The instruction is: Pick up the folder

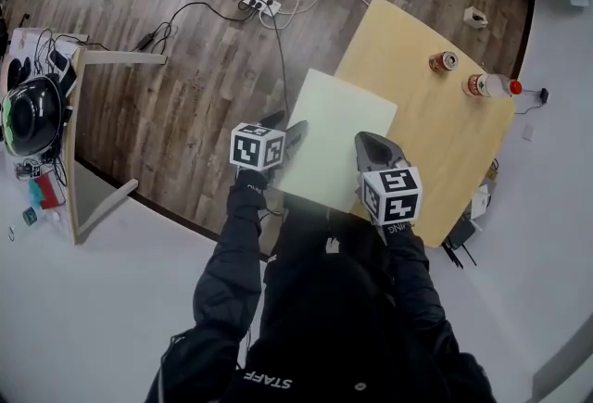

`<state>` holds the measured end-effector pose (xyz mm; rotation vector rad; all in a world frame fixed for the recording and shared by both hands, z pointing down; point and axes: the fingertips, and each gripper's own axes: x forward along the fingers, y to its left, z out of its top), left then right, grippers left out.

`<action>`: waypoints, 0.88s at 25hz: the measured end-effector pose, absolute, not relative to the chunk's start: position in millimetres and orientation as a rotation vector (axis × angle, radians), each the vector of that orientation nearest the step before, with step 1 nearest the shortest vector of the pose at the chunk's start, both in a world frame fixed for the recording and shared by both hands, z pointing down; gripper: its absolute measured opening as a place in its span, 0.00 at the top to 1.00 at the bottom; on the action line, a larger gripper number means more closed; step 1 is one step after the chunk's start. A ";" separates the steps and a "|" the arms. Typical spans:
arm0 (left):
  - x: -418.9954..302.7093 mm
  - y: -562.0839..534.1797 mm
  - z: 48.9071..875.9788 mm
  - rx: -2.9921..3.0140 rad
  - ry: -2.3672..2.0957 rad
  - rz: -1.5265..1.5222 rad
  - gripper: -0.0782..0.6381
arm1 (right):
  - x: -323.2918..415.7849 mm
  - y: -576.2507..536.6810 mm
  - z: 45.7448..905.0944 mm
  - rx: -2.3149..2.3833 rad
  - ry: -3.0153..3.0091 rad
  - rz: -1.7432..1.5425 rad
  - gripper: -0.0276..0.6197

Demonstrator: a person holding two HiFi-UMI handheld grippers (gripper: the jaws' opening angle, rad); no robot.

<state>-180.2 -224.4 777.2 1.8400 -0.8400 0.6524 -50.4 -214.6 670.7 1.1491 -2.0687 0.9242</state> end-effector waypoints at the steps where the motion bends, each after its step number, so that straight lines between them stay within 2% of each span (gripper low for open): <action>1: -178.0 -226.7 781.0 1.837 -0.798 0.635 0.50 | -51.2 -216.4 673.4 1.147 -2.065 0.932 0.92; 4: -174.0 -235.8 796.7 1.811 -0.700 0.588 0.44 | -52.3 -222.8 681.0 1.139 -2.064 0.952 0.92; 9: -165.8 -241.6 812.1 1.793 -0.577 0.558 0.39 | -49.7 -225.2 692.7 1.126 -2.047 0.978 0.92; 22: -143.1 -237.6 834.6 1.726 -0.255 0.453 0.32 | -38.3 -218.1 713.4 1.132 -2.006 1.042 0.92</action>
